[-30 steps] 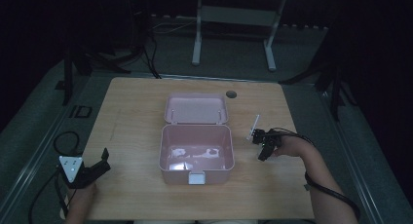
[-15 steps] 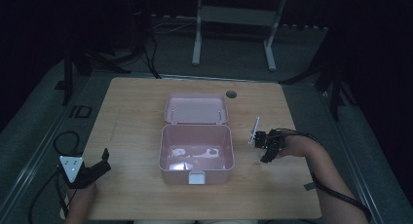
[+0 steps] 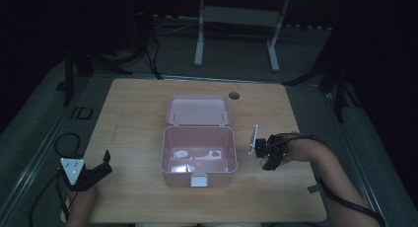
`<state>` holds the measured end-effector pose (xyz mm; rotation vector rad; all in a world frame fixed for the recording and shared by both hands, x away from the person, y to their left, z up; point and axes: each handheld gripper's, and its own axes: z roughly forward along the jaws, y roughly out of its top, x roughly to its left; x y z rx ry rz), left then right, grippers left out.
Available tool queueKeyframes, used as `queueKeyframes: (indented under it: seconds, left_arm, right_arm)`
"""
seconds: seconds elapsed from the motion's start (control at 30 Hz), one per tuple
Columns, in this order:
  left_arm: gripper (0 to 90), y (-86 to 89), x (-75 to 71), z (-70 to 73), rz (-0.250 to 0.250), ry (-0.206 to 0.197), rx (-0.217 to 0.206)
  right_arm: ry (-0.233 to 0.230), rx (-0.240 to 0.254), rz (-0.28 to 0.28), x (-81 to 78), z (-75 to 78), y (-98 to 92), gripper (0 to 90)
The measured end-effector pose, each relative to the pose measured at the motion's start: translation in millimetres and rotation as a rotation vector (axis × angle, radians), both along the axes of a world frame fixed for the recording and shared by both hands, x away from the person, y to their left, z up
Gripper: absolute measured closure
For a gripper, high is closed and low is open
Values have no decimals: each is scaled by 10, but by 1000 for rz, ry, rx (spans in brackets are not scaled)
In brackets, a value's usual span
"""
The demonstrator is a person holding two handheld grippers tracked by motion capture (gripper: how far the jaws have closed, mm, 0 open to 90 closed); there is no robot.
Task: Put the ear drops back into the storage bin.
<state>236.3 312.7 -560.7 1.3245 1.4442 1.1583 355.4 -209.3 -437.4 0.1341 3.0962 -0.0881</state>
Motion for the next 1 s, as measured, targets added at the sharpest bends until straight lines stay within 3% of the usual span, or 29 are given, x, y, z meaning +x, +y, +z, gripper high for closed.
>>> queueKeyframes:
  seconds: [0.3, 0.67, 1.0]
  left_arm:
    - [3, 4, 2, 0, 0, -1, -1]
    - [3, 8, 3, 1, -1, -1, -3]
    - [3, 12, 4, 2, -5, -1, -7]
  right_arm:
    - [-18, -6, 46, -72, 403, 217, 597]
    - [-59, 2, 122, -132, 850, 649, 597]
    - [-68, 15, 171, -130, 958, 977, 597]
